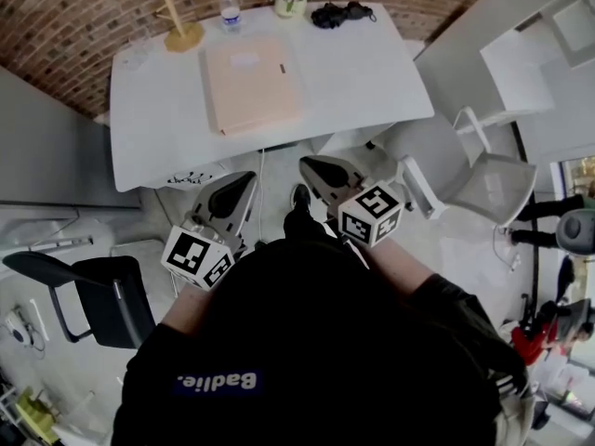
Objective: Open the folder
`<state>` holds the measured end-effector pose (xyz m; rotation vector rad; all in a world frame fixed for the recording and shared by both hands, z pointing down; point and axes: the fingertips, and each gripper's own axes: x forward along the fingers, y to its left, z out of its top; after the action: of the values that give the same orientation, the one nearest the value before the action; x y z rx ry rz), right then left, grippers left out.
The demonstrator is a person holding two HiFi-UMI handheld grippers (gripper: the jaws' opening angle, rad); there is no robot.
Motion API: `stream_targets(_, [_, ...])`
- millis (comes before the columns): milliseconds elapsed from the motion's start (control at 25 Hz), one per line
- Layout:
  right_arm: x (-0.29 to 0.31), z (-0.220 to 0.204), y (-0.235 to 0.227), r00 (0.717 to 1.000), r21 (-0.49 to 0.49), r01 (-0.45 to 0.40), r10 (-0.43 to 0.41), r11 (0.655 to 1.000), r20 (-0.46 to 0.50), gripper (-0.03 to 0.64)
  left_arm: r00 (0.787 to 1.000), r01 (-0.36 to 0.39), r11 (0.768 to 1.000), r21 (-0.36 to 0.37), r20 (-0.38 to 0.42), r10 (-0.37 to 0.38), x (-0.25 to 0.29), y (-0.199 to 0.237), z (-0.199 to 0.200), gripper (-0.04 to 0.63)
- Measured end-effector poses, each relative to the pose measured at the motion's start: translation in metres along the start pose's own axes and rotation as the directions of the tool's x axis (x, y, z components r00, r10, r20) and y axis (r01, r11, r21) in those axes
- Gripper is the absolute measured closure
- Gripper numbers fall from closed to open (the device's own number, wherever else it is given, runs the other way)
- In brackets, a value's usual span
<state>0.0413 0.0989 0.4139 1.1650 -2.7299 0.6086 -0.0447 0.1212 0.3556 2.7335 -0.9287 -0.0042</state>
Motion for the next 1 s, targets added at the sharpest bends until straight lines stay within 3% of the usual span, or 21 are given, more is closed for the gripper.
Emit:
stream_targets(480, [0.063,0.019,-0.123,0.997,0.037,-0.037,0.04,0.999,-0.072,0.589,0.991,-0.11,0.994,0.006,-0.071,0.11,0.097,0.077,-0.008,0.594])
stream_targets(680, [0.091,0.006,-0.174,0.987,0.072,-0.071,0.081,0.995,-0.14,0.589,0.974,-0.175,0.984,0.019,-0.145,0.176,0.139,0.11,-0.025,0.594])
stream_targets(1000, [0.139,-0.046,-0.223,0.95,0.106,-0.095,0.122,0.99,-0.287,0.589,0.927,-0.226,0.963,0.146,-0.27,0.259,0.174,0.15,-0.063,0.594])
